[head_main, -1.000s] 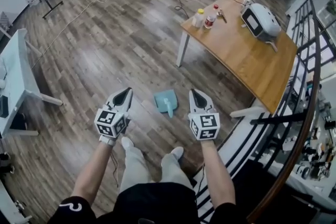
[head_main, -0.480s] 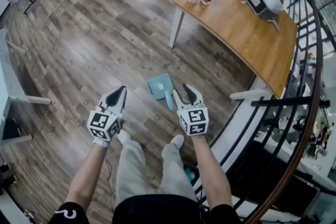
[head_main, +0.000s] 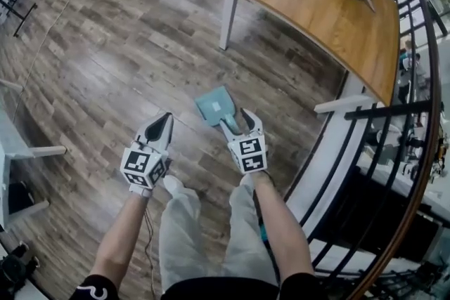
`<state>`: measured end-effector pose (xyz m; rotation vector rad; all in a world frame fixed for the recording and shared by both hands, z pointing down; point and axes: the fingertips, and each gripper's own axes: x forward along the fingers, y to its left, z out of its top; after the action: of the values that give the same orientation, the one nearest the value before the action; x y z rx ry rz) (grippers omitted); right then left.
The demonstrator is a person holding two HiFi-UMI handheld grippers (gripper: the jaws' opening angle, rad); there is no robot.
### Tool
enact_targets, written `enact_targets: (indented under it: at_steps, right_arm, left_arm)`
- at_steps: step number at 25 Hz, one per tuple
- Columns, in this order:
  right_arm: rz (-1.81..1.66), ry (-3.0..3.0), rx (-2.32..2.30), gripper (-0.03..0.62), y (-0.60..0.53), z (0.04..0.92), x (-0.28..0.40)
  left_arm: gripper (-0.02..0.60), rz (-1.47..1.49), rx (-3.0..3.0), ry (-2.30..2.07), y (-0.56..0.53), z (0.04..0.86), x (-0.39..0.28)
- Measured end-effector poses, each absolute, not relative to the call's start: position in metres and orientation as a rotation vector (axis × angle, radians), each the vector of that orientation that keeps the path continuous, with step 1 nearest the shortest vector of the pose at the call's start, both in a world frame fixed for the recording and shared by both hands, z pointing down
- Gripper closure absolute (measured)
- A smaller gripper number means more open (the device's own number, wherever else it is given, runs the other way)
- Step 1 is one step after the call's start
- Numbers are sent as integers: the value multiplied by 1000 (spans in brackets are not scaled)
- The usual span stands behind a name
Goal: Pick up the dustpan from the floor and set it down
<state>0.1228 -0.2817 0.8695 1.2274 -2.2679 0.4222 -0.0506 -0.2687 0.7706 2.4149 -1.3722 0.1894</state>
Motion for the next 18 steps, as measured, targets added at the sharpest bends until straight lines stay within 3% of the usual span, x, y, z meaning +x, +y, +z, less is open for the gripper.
enact_targets:
  at_steps: [13, 18]
  right_arm:
    - [530, -2070, 1248, 329, -291, 965, 118]
    - [562, -2023, 1224, 359, -290, 985, 115]
  left_arm:
    - [583, 218, 2443, -1238, -290, 819, -52]
    - [583, 223, 2462, -1215, -298, 825, -52]
